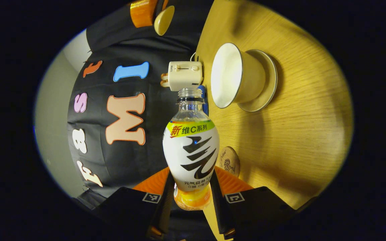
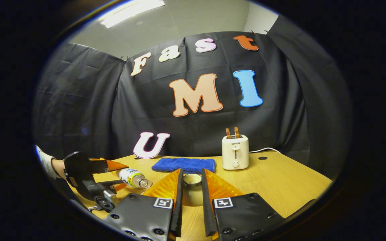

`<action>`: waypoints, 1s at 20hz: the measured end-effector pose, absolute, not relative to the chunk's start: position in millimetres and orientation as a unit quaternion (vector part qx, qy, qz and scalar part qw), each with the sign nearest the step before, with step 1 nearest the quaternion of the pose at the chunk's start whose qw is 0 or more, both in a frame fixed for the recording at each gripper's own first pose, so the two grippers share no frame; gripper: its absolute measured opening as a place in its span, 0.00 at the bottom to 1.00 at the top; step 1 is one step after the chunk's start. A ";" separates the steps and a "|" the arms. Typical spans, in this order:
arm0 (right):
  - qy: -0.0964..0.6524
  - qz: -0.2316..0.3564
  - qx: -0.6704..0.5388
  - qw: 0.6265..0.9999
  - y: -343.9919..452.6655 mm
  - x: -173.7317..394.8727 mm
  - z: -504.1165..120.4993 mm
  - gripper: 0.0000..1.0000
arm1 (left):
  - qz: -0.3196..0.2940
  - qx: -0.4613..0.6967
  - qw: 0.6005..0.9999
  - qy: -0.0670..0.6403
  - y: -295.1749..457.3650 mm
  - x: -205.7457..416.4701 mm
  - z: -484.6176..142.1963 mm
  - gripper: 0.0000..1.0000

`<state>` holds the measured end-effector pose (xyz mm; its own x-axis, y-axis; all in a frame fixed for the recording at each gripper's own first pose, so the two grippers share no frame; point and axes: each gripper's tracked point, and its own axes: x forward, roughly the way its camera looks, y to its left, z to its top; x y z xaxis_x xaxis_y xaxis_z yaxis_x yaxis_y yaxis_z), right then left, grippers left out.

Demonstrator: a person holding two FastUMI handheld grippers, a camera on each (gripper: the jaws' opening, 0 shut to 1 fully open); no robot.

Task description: Open the teacup lid with one hand, grasp the water bottle and pour water into the teacup with the other hand; after pouring, place the water bottle on the coaster and then close the teacup lid.

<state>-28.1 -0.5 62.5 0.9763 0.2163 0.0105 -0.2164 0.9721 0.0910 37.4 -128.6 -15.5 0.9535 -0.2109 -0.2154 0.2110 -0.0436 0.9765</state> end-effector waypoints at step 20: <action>-0.003 0.117 0.049 0.992 4.0 -32.0 67.0 0.29 | -0.160 0.795 0.585 0.011 -125.6 37.6 2.5 0.54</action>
